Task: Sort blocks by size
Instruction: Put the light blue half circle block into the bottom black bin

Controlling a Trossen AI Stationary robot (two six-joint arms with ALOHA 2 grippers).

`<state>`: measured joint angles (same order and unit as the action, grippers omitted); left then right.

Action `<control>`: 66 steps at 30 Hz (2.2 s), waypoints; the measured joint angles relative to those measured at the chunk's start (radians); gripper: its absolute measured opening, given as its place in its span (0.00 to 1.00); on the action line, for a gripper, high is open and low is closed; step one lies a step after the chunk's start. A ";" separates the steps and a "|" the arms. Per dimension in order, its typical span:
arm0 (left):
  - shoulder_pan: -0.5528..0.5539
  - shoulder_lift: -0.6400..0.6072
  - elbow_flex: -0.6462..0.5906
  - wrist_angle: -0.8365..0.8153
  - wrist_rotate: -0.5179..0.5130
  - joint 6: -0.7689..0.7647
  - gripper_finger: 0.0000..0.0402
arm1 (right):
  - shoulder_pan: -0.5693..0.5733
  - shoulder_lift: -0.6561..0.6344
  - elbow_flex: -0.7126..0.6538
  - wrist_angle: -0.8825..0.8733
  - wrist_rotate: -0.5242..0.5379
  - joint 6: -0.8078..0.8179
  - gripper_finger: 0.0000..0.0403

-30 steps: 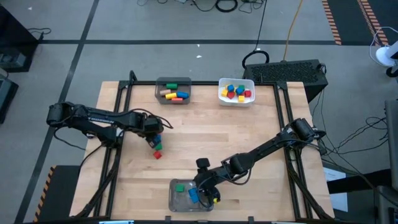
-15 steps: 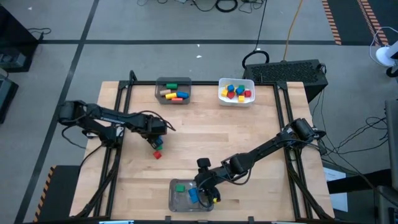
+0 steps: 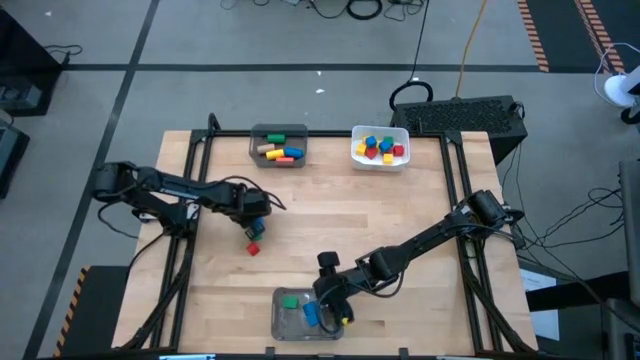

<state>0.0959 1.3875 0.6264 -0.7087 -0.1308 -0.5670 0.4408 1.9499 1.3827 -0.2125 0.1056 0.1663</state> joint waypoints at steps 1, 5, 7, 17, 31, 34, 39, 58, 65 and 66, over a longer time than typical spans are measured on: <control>-0.001 -0.013 0.001 0.004 -0.001 0.004 0.20 | 0.000 0.000 0.000 -0.003 0.033 -0.015 0.53; -0.022 -0.061 0.005 0.029 0.014 0.030 0.20 | -0.007 0.000 0.000 0.000 0.172 -0.087 0.53; -0.038 -0.088 0.023 0.031 0.026 0.035 0.20 | -0.016 0.000 0.000 0.008 0.235 -0.132 0.53; -0.103 -0.153 0.110 0.184 0.276 0.233 0.20 | -0.040 0.000 0.000 0.137 0.260 -0.430 0.53; -0.184 -0.082 0.119 0.430 0.496 0.279 0.20 | -0.102 0.042 0.000 0.257 0.260 -0.735 0.56; -0.205 -0.062 0.119 0.453 0.515 0.294 0.20 | -0.118 0.043 0.000 0.255 0.260 -0.716 0.57; -0.222 -0.036 0.119 0.507 0.524 0.296 0.20 | -0.130 0.043 0.000 0.270 0.200 -0.737 0.57; -0.223 0.029 0.118 0.695 0.611 0.311 0.20 | -0.152 0.047 0.000 0.286 0.088 -0.773 0.57; -0.222 0.029 0.118 0.709 0.623 0.311 0.21 | -0.151 0.047 0.000 0.280 0.075 -0.757 0.50; -0.223 0.029 0.118 0.711 0.623 0.311 0.21 | -0.151 0.047 0.000 0.281 0.075 -0.758 0.48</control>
<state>-0.1267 1.4170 0.7444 0.0028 0.4927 -0.2560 0.2895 1.9972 1.3827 0.0689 0.1809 -0.5921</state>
